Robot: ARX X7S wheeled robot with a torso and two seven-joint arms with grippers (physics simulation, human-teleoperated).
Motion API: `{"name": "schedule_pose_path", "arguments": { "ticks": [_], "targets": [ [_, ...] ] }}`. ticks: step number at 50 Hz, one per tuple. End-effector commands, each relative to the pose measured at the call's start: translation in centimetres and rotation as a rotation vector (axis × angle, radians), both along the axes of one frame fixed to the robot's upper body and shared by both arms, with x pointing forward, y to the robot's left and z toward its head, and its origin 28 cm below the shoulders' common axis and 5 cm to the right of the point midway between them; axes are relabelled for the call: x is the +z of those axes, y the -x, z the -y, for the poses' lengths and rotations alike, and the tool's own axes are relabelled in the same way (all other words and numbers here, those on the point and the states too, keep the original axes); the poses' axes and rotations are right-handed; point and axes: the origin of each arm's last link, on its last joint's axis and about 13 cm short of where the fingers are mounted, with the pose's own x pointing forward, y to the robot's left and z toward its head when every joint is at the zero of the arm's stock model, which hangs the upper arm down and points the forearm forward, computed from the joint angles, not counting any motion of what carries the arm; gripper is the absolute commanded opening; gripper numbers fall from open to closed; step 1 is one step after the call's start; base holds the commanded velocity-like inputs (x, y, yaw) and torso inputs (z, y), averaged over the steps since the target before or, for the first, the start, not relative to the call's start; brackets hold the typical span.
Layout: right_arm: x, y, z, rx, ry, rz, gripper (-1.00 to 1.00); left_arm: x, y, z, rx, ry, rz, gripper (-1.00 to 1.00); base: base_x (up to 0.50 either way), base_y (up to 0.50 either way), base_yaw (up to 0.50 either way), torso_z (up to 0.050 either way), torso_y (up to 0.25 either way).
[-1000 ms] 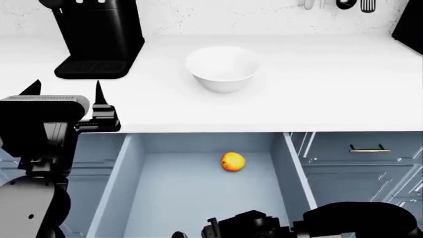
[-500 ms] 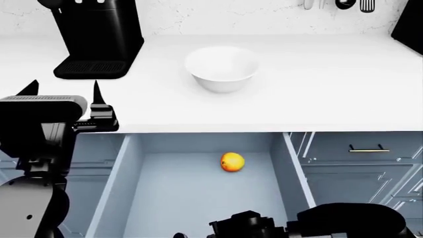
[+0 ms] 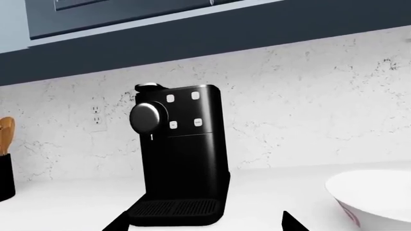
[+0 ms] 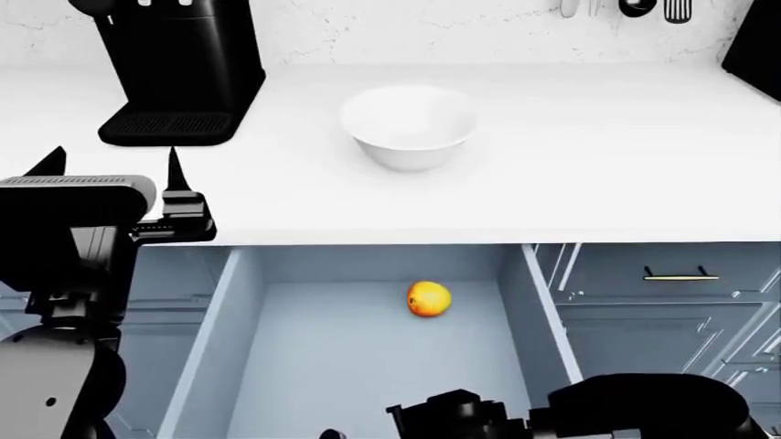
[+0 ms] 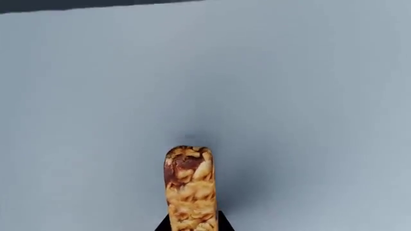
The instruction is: Place the bar in the bowl and close the drawer.
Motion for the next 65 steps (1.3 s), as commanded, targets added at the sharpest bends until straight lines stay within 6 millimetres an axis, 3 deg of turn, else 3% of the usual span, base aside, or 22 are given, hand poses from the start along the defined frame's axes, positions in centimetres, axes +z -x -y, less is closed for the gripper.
{"name": "schedule_pose_path", "arguments": {
  "ticks": [1, 11, 22, 40, 50, 55, 65],
  "targets": [
    [1.6, 0.0, 1.0, 0.021, 0.02, 0.044, -1.0, -1.9, 0.7, 0.2, -0.008, -0.006, -0.082, 1.0, 0.0, 0.01, 0.01, 0.0, 0.0],
    [4.8, 1.3, 1.3, 0.027, -0.024, 0.05, -1.0, -1.6, 0.6, 0.2, -0.011, -0.013, -0.08, 1.0, 0.0, 0.01, 0.01, 0.0, 0.0],
    [8.8, 0.5, 2.0, 0.0, -0.122, 0.121, -1.0, -1.5, 0.7, 0.3, -0.015, -0.016, -0.078, 1.0, 0.0, 0.01, 0.01, 0.0, 0.0],
    [16.5, -4.8, 4.0, -0.121, -0.331, 0.346, -1.0, -1.2, 0.9, 0.2, -0.012, -0.017, -0.073, 1.0, 0.0, 0.01, 0.01, 0.0, 0.0],
    [18.4, -8.8, 5.2, -0.247, -0.467, 0.484, -1.0, -0.8, 0.9, 0.2, -0.013, -0.019, -0.067, 1.0, 0.0, 0.01, 0.01, 0.0, 0.0],
    [18.8, -11.5, 4.6, -0.292, -0.617, 0.541, -1.0, -0.7, 0.8, 0.3, -0.015, -0.019, -0.064, 1.0, 0.0, 0.01, 0.01, 0.0, 0.0],
    [21.1, -14.9, 2.7, -0.384, -0.912, 0.622, -1.0, -0.9, 0.7, 0.2, -0.015, -0.02, -0.068, 1.0, 0.0, 0.01, 0.01, 0.0, 0.0]
  ]
}}
